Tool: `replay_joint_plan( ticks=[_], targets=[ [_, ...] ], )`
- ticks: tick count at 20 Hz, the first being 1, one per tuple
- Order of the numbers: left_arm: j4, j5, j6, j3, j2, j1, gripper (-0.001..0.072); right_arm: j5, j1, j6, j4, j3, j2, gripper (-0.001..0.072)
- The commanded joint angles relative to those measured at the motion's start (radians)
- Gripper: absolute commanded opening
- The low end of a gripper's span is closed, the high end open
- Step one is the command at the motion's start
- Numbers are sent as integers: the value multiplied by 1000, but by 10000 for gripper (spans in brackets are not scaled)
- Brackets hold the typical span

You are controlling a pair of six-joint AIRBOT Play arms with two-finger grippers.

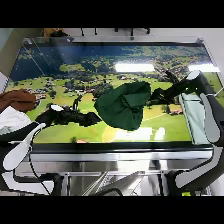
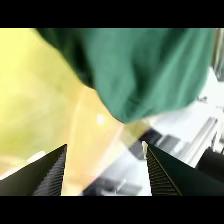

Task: Fold the shirts.

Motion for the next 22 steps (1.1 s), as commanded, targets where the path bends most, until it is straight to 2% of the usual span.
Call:
replay_joint_plan(
  ticks=[1, 5, 6, 8, 9, 10, 11, 15, 18, 19, 20, 21, 22],
  targets=[
    [-111, 150, 31, -30, -5, -68, 534, -205, 13, -82, 184, -65, -21, 660],
    [-152, 329, 23, 12, -5, -208, 533, -309, 14, -177, 387, -64, -74, 647],
    [-152, 367, 14, 29, -7, -233, 533, -319, 13, -188, 409, -64, -89, 590],
    [-151, 375, 3, 76, -44, -267, 532, -328, 13, -215, 431, -64, -118, 567],
    [-152, 353, -7, 98, -72, -274, 520, -326, 13, -217, 433, -64, -127, 431],
    [-151, 321, -8, 115, -94, -274, 223, -316, 13, -230, 433, -64, -129, 155],
    [-151, 283, 2, 130, -106, -265, 14, -298, 11, -236, 431, -63, -125, 38],
    [-148, 242, 4, 156, -31, -187, 13, -272, -20, -239, 433, -40, -86, 20],
    [-111, 212, 3, 156, 76, -95, 13, -272, -52, -244, 425, -40, -51, 21],
    [-81, 200, 2, 156, 98, -71, 13, -271, -66, -248, 415, -40, -45, 84],
    [-45, 182, -10, 155, 110, -49, 14, -272, -82, -248, 409, -41, -46, 400],
    [-18, 156, -16, 156, 109, -28, 14, -272, -96, -247, 399, -41, -51, 649],
    [1, 127, -16, 155, 101, -11, 15, -267, -103, -247, 397, -42, -60, 650]
  ],
)
